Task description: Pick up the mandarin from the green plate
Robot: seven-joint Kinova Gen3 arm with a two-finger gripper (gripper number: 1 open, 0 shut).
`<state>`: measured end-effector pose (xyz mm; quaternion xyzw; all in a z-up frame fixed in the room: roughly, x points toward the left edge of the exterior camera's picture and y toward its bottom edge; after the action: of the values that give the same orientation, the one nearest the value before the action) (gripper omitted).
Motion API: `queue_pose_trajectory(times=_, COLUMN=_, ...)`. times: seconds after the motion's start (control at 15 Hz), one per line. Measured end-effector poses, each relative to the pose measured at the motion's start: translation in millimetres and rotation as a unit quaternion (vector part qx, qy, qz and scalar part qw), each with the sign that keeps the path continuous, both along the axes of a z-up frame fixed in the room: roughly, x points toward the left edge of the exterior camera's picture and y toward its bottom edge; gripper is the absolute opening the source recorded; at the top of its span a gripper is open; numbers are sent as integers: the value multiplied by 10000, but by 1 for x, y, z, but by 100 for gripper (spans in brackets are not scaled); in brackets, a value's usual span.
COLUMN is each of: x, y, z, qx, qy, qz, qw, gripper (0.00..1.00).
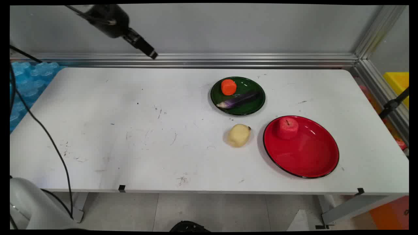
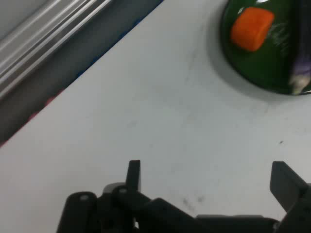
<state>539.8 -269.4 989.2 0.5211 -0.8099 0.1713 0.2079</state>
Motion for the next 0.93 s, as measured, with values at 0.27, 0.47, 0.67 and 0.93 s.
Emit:
queue_pose_trajectory(times=0.27, x=-24, y=-22, z=-10, qx=-27, qy=-44, qz=-417, qw=9991, gripper=100)
queue_pose_trajectory(times=0.47, x=-46, y=-44, z=-22, qx=-45, qy=-109, qz=-757, qw=9971, gripper=100)
queue_pose_trajectory(times=0.67, x=-68, y=-71, z=-38, qx=-62, qy=-229, qz=-1089, qw=9938, gripper=100)
queue_pose_trajectory(times=0.93, x=-95, y=-112, z=-63, qx=-62, qy=-450, qz=-1525, qw=9873, gripper=100)
